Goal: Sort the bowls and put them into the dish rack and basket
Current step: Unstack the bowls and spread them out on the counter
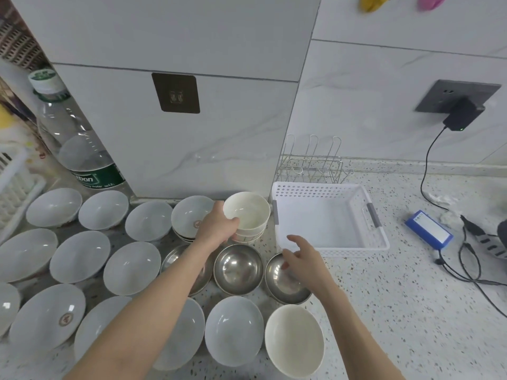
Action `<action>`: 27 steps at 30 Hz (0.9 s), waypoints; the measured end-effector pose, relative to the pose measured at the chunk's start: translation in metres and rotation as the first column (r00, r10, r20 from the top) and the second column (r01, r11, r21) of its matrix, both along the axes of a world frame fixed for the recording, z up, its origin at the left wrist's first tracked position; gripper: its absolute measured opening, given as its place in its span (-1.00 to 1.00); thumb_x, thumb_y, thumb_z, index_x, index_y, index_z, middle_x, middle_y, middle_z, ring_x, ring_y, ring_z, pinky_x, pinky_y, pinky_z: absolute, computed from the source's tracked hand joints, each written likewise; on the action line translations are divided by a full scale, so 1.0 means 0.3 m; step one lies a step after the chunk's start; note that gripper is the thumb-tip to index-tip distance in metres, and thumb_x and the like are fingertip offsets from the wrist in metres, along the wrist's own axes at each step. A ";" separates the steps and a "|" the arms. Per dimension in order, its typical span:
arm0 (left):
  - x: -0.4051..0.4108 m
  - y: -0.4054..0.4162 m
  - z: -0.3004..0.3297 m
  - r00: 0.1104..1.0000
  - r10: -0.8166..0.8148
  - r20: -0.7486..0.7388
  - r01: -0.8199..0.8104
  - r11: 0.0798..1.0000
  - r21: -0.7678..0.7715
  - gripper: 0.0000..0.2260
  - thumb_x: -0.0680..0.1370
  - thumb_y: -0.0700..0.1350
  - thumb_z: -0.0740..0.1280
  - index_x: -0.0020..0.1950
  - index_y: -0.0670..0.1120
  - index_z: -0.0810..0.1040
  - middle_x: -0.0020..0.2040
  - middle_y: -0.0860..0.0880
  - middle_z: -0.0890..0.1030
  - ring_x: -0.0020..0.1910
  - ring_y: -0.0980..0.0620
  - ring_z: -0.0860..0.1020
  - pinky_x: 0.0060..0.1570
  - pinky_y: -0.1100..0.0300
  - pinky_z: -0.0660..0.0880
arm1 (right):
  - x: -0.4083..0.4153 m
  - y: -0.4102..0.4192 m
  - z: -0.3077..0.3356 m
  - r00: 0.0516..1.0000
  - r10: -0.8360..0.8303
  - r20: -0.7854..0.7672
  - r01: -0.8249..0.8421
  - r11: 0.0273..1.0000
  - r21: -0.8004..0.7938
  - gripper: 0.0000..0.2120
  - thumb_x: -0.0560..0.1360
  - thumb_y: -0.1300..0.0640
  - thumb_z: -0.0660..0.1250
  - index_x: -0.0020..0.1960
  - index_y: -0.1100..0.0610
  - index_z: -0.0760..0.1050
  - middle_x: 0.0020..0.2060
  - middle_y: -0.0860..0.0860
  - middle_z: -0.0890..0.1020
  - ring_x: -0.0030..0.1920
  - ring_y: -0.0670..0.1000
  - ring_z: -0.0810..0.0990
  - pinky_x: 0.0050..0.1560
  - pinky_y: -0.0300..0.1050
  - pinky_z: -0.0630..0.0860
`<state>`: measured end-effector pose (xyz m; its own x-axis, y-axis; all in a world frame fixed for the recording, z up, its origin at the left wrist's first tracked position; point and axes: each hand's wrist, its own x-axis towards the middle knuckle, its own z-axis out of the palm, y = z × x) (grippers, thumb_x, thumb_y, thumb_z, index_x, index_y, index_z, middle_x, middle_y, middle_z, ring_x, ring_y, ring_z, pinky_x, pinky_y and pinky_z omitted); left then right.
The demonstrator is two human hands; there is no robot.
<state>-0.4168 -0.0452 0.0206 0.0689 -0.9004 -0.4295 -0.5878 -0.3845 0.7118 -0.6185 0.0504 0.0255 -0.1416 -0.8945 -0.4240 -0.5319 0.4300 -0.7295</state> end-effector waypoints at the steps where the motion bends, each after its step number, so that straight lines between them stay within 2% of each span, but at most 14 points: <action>1: -0.001 -0.010 0.002 1.000 -0.012 0.005 0.012 1.000 0.014 -0.63 0.46 -0.08 0.24 0.27 0.00 0.36 -0.31 0.02 0.70 -0.29 -0.05 0.66 -0.22 0.08 0.56 | -0.001 0.005 0.001 1.000 -0.012 0.005 0.012 1.000 0.002 -0.55 0.58 0.06 0.20 0.45 -0.02 0.30 -0.37 -0.12 0.66 -0.24 -0.14 0.57 -0.19 -0.20 0.46; 3: -0.005 -0.030 0.010 1.000 -0.020 0.003 0.019 0.999 0.034 -0.64 0.45 -0.10 0.23 0.25 -0.04 0.35 -0.43 0.01 0.68 -0.45 0.01 0.55 -0.32 0.15 0.48 | -0.003 0.014 0.003 1.000 -0.027 0.014 0.027 1.000 0.004 -0.56 0.58 0.08 0.20 0.45 -0.01 0.31 -0.35 -0.11 0.67 -0.22 -0.13 0.58 -0.19 -0.21 0.46; 6: -0.011 -0.051 0.021 0.998 -0.053 0.021 0.052 0.998 0.039 -0.69 0.46 -0.11 0.22 0.19 -0.11 0.36 -0.47 -0.02 0.67 -0.65 0.07 0.40 -0.48 0.25 0.32 | -0.003 0.022 0.004 0.999 -0.046 0.022 0.045 0.999 0.008 -0.56 0.57 0.09 0.20 0.44 -0.01 0.32 -0.34 -0.09 0.68 -0.20 -0.11 0.60 -0.18 -0.21 0.50; 8: -0.013 -0.059 0.024 0.998 -0.066 -0.008 0.066 0.997 0.050 -0.71 0.47 -0.13 0.22 0.18 -0.14 0.40 -0.46 -0.09 0.67 -0.58 0.01 0.45 -0.55 0.29 0.25 | -0.001 0.021 0.000 0.998 -0.061 0.031 0.061 0.998 0.012 -0.57 0.57 0.09 0.19 0.43 -0.02 0.33 -0.36 -0.10 0.68 -0.24 -0.12 0.59 -0.22 -0.23 0.49; 10: -0.009 -0.061 0.026 0.996 -0.042 -0.079 0.047 0.997 0.058 -0.72 0.47 -0.17 0.20 0.18 -0.13 0.42 -0.41 -0.15 0.66 -0.43 -0.06 0.50 -0.54 0.30 0.21 | 0.004 0.015 -0.002 0.997 -0.075 0.037 0.075 0.997 0.011 -0.60 0.57 0.08 0.19 0.41 -0.04 0.35 -0.37 -0.12 0.68 -0.29 -0.14 0.58 -0.26 -0.26 0.46; 12: 0.000 -0.057 0.034 0.989 -0.012 -0.146 0.020 0.998 0.055 -0.71 0.47 -0.22 0.18 0.19 -0.11 0.43 -0.42 -0.16 0.63 -0.37 -0.08 0.49 -0.53 0.29 0.19 | 0.012 0.005 0.000 0.996 -0.085 0.042 0.084 0.996 0.007 -0.63 0.57 0.06 0.20 0.38 -0.06 0.38 -0.37 -0.14 0.69 -0.32 -0.17 0.57 -0.32 -0.28 0.45; 14: 0.016 -0.045 0.050 0.977 0.016 -0.214 -0.002 0.998 0.063 -0.69 0.48 -0.26 0.17 0.21 -0.08 0.42 -0.46 -0.14 0.61 -0.44 -0.05 0.47 -0.56 0.30 0.17 | 0.025 -0.008 0.001 0.994 -0.093 0.059 0.093 0.996 0.008 -0.67 0.57 0.07 0.21 0.32 -0.05 0.43 -0.37 -0.13 0.69 -0.40 -0.17 0.54 -0.40 -0.29 0.48; 16: 0.041 -0.029 0.067 0.952 0.053 -0.302 -0.030 0.996 0.081 -0.66 0.49 -0.29 0.16 0.23 -0.02 0.40 -0.44 -0.17 0.62 -0.59 0.07 0.43 -0.61 0.32 0.17 | 0.040 -0.027 0.002 0.993 -0.094 0.067 0.094 0.996 0.012 -0.70 0.57 0.10 0.21 0.28 0.00 0.49 -0.38 -0.10 0.70 -0.48 -0.17 0.47 -0.45 -0.28 0.44; 18: 0.076 -0.007 0.082 0.913 0.106 -0.395 -0.072 0.992 0.099 -0.62 0.50 -0.31 0.17 0.26 0.02 0.38 -0.42 -0.19 0.62 -0.65 0.13 0.41 -0.66 0.32 0.19 | 0.061 -0.049 -0.001 0.994 -0.080 0.071 0.079 0.997 0.012 -0.70 0.57 0.12 0.20 0.28 0.06 0.50 -0.36 -0.04 0.70 -0.55 -0.18 0.40 -0.49 -0.29 0.38; 22: 0.161 0.050 0.092 0.795 0.224 -0.563 -0.165 0.974 0.153 -0.56 0.50 -0.33 0.18 0.30 0.03 0.41 -0.46 -0.17 0.62 -0.60 0.12 0.38 -0.63 0.31 0.21 | 0.125 -0.104 -0.002 0.998 -0.057 0.041 0.055 0.998 0.034 -0.63 0.58 0.07 0.16 0.36 0.08 0.42 -0.30 -0.03 0.70 -0.52 -0.16 0.44 -0.45 -0.29 0.39; 25: 0.224 0.103 0.092 0.672 0.308 -0.674 -0.236 0.951 0.200 -0.60 0.54 -0.33 0.20 0.31 0.04 0.43 -0.46 -0.12 0.62 -0.55 0.13 0.40 -0.65 0.34 0.24 | 0.179 -0.150 -0.009 1.000 -0.010 -0.006 0.010 0.997 0.075 -0.53 0.58 0.02 0.12 0.46 0.13 0.29 -0.15 0.06 0.69 -0.35 -0.15 0.56 -0.36 -0.25 0.40; 27: 0.258 0.141 0.095 0.618 0.346 -0.706 -0.275 0.936 0.219 -0.63 0.57 -0.31 0.20 0.28 0.05 0.45 -0.46 -0.10 0.61 -0.56 0.14 0.40 -0.65 0.35 0.26 | 0.210 -0.175 -0.020 1.000 -0.015 -0.020 0.017 0.995 0.102 -0.50 0.59 0.01 0.11 0.46 0.21 0.26 -0.11 0.11 0.68 -0.32 -0.10 0.58 -0.34 -0.20 0.41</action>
<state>-0.3394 -0.0028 0.0491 -0.0266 -0.8443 -0.5353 0.2667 -0.5220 0.8102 -0.5554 -0.0022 0.0196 -0.1648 -0.8441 -0.5102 -0.5376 0.5105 -0.6711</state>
